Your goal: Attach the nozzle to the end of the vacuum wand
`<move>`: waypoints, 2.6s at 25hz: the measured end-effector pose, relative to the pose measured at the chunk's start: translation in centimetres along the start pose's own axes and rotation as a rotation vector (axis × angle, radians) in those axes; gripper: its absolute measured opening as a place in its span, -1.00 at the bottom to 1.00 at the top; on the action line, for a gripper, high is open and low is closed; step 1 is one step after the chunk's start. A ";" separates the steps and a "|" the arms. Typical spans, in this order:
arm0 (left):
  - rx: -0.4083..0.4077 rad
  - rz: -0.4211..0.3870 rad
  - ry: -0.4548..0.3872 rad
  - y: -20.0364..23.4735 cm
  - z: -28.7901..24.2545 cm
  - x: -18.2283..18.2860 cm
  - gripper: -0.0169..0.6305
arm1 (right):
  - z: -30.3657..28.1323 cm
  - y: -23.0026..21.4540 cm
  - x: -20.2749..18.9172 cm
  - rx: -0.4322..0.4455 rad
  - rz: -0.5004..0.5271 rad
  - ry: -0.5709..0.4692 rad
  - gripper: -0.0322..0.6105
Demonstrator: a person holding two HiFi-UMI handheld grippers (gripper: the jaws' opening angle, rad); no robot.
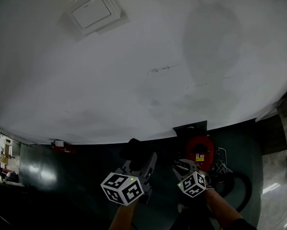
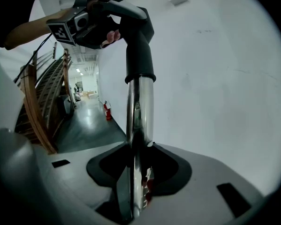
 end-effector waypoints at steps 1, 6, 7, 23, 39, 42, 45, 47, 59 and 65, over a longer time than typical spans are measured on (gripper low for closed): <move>0.000 -0.012 0.003 -0.1 0.0 0.0 -0.70 | 0.0 0.1 0.0 0.002 0.004 0.001 -0.42; -0.004 -0.082 0.050 -0.3 -0.7 -0.3 -0.70 | -0.6 1.8 -0.3 0.013 0.014 0.000 -0.42; -0.003 -0.079 0.047 -0.2 -0.6 -0.3 -0.70 | -0.6 1.9 -0.3 0.011 0.010 -0.001 -0.42; -0.016 0.097 -0.038 2.8 0.6 -1.8 -0.70 | -1.0 2.0 -0.3 0.005 0.015 0.007 -0.42; -0.014 0.126 -0.086 3.8 0.9 -2.7 -0.70 | -2.3 1.8 -0.2 0.007 0.007 0.037 -0.43; -0.026 0.131 -0.092 3.7 0.6 -2.5 -0.69 | -2.1 1.5 -0.2 0.003 0.009 0.040 -0.43; -0.026 0.089 -0.075 3.2 0.2 -2.4 -0.68 | -1.8 1.3 -0.2 -0.009 -0.001 0.032 -0.42; -0.035 0.067 -0.091 2.4 0.1 -2.4 -0.63 | -1.3 0.7 -0.1 -0.023 -0.009 0.024 -0.42; -0.055 0.010 -0.117 0.0 3.3 -4.0 -0.37 | -1.8 -4.6 0.1 -0.028 -0.077 0.018 -0.42; -0.018 0.047 -0.092 0.5 5.2 -6.5 -0.37 | -3.4 -4.5 0.0 0.005 -0.085 0.015 -0.42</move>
Point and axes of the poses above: the fingertips, and each gripper's own axes: z backward along the fingers, y to its left, x out of its top, the point moved 7 cm from there along z, backward along the fingers, and after that the axes turned 4 degrees about -y, right-handed, at the moved point
